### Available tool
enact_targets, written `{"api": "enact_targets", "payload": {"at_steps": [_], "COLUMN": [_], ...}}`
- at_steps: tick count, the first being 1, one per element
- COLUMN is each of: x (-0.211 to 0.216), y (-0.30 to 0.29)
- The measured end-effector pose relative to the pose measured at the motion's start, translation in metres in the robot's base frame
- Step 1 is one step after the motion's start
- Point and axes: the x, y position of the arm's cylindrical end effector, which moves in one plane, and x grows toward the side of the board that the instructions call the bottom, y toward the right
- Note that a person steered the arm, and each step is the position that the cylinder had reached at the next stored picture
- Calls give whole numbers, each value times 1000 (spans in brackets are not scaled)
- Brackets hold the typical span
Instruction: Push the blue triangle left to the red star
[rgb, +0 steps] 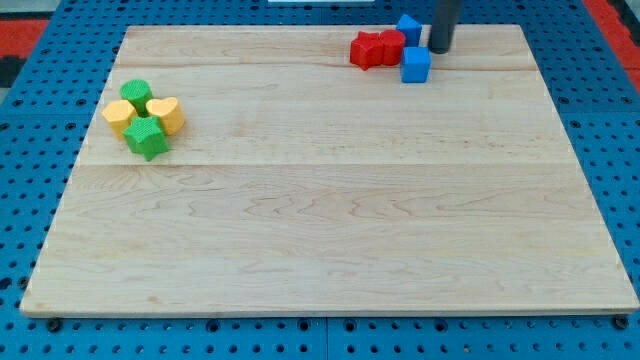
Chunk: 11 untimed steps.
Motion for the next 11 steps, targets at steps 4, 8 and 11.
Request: {"api": "enact_targets", "payload": {"at_steps": [4,8,11], "x": [-29,-47,-46], "y": [-2,-68,-181]}}
